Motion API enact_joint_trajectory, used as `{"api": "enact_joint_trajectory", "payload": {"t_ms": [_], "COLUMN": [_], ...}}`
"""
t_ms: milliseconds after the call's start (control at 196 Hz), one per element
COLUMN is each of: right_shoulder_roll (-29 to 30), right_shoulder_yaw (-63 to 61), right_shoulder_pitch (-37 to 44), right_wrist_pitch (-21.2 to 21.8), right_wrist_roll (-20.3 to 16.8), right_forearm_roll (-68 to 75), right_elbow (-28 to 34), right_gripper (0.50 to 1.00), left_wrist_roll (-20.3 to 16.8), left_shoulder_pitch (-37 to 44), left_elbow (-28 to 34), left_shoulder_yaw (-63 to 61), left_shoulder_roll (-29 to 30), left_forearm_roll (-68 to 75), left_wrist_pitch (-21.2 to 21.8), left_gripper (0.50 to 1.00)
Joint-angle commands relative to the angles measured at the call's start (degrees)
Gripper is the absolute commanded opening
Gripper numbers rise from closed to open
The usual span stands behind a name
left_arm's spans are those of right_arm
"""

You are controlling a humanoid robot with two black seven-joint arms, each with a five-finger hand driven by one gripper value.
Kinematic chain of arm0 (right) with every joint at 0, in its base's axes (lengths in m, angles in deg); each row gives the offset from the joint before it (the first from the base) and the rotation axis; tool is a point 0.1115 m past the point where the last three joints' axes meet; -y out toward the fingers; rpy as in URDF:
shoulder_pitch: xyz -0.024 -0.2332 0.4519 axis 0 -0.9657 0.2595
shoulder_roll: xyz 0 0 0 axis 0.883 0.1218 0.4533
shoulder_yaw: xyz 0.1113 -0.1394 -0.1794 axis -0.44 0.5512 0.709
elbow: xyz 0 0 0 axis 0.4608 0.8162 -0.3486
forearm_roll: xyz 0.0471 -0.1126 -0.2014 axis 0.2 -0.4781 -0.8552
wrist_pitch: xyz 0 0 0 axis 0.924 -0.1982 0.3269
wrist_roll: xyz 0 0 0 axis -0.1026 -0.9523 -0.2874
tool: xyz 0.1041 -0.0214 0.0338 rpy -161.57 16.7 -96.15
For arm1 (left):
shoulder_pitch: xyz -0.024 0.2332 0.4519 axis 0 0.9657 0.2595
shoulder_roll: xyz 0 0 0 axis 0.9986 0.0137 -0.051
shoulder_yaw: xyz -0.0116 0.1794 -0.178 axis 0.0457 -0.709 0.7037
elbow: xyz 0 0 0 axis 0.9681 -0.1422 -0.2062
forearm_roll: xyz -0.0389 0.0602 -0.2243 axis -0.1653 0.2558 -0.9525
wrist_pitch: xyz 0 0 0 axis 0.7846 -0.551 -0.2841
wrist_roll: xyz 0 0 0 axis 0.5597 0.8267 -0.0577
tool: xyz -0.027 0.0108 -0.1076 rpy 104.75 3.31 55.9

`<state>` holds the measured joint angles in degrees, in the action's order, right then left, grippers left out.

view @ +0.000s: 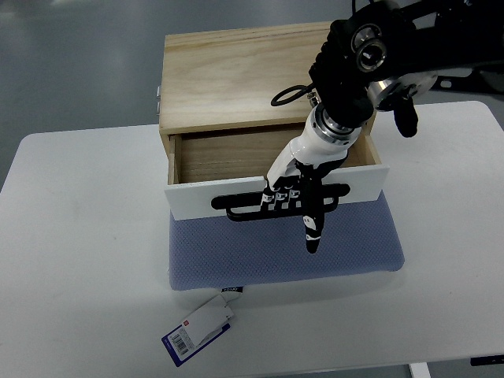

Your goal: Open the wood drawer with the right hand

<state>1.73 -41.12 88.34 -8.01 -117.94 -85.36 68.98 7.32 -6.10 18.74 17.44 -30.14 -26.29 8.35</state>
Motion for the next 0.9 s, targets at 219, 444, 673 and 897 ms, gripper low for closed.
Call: {"api": "enact_joint_trajectory", "payload": {"t_ms": [219, 444, 673, 897], "right_shoulder_roll": [-0.5, -1.38, -1.82, -2.96], "right_shoulder_yaw": [-0.01, -0.01, -0.02, -0.63], "right_shoulder_pitch": [0.12, 0.21, 1.35, 2.93], "right_wrist_pitch": [0.12, 0.12, 0.12, 0.12], "right_wrist_roll": [0.56, 0.65, 0.65, 0.65], "right_forearm_roll": [-0.05, -0.14, -0.14, -0.14], "right_elbow": [0.45, 0.45, 0.45, 0.45], "right_gripper": [0.944, 0.944, 0.944, 0.944], "left_wrist_roll": [0.0, 0.0, 0.0, 0.0], "left_shoulder_pitch": [0.0, 0.0, 0.0, 0.0], "left_elbow": [0.17, 0.17, 0.17, 0.17], "left_shoulder_yaw": [0.06, 0.06, 0.06, 0.06], "left_shoulder_roll": [0.0, 0.0, 0.0, 0.0], "left_forearm_roll": [0.0, 0.0, 0.0, 0.0], "left_wrist_pitch": [0.0, 0.0, 0.0, 0.0], "left_gripper": [1.0, 1.0, 1.0, 1.0]}}
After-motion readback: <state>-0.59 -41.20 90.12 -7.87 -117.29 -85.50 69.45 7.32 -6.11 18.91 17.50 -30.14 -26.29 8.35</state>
